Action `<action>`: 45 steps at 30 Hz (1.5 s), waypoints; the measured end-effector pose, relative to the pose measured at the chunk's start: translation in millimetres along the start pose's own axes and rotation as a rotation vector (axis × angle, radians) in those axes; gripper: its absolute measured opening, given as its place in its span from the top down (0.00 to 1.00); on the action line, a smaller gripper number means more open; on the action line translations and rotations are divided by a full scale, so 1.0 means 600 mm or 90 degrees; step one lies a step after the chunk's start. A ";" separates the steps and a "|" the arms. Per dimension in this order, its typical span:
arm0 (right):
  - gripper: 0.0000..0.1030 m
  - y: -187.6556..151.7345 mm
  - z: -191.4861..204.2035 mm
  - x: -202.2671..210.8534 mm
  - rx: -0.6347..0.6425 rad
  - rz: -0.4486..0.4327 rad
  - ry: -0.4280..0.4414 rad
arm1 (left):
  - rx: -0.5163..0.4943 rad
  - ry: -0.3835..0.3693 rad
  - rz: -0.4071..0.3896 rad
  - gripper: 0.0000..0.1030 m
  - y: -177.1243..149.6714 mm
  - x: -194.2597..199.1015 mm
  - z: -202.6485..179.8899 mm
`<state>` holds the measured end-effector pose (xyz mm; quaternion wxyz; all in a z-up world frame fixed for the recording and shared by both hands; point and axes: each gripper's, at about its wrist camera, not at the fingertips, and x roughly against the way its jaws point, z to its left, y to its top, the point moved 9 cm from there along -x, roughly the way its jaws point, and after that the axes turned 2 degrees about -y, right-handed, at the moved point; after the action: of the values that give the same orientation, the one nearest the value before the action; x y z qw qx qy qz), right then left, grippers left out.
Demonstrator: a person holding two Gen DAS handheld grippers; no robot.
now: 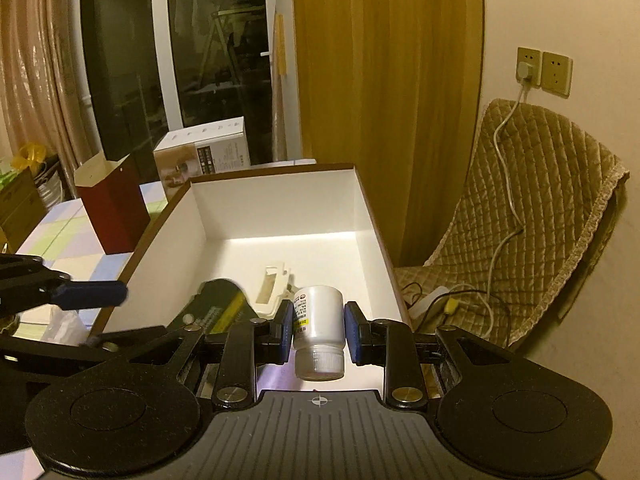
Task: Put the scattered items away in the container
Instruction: 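Carry the green packet and white bottle with both tools over the box, then open both tools to drop the packet and bottle into the box, then move both tools back to the items left on the table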
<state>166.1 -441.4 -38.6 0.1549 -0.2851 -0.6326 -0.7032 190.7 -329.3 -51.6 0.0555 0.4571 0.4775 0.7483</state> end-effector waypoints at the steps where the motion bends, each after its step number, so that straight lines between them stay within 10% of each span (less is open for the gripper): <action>1: 0.72 0.000 0.001 -0.001 0.002 0.001 0.001 | 0.003 0.005 -0.002 0.62 -0.002 0.006 0.004; 35: 0.71 -0.012 0.044 -0.026 0.063 0.003 -0.007 | 0.076 0.070 0.005 0.59 -0.068 0.087 0.089; 37: 0.18 -0.010 0.046 -0.022 0.060 -0.005 -0.007 | 0.092 0.082 0.012 0.55 -0.090 0.101 0.102; 45: 0.15 -0.002 0.068 -0.002 0.059 -0.026 0.006 | 0.137 0.127 0.054 0.54 -0.180 0.143 0.154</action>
<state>174.5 -401.3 -38.7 0.1562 -0.2613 -0.6697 -0.6773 171.3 -165.5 -68.5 -0.0730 0.4033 0.5385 0.7362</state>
